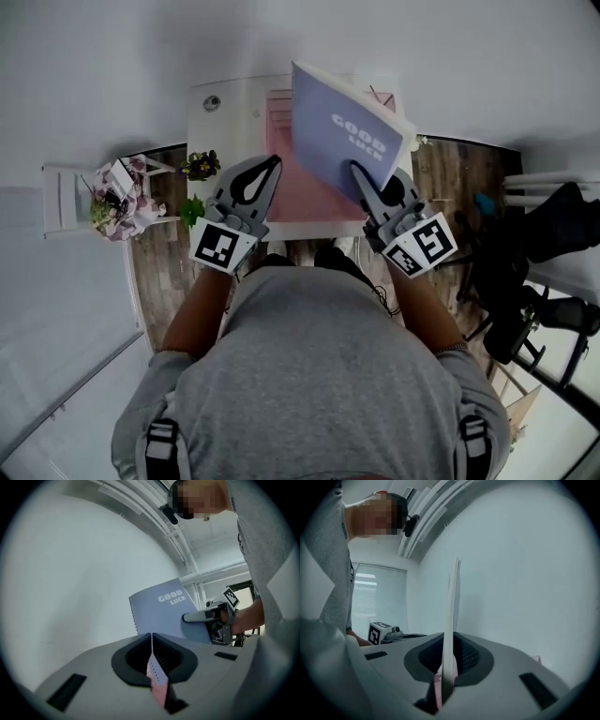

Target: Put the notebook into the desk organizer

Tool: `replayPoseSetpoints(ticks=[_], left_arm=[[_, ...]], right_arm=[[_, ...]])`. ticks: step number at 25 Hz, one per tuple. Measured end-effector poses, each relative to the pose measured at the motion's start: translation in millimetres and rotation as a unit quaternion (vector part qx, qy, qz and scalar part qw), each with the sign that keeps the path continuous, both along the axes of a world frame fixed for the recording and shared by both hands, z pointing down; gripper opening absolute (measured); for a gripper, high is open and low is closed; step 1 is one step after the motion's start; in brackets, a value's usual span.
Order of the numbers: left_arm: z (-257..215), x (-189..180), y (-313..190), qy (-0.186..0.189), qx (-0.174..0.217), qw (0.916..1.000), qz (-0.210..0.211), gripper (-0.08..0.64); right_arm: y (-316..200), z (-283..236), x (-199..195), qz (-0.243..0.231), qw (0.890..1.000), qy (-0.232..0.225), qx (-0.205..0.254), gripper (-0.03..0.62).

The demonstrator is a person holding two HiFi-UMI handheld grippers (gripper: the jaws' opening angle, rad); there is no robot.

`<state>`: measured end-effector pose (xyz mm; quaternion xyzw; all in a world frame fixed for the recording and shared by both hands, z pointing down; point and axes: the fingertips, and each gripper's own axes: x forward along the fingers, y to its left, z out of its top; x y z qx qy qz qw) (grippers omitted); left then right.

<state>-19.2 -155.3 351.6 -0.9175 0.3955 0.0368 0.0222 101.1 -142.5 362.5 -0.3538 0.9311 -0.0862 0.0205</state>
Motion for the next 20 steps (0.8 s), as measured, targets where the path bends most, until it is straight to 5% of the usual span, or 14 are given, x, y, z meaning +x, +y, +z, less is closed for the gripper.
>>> replayPoseSetpoints(ticks=[8, 20], left_arm=[[-1, 10, 5, -0.007, 0.004, 0.9982, -0.060, 0.026], [14, 11, 4, -0.022, -0.005, 0.9969, -0.075, 0.026]], right_arm=[[-9, 10, 3, -0.079, 0.990, -0.082, -0.080, 0.040], [-23, 49, -9, -0.133, 0.952, -0.139, -0.236, 0.040]])
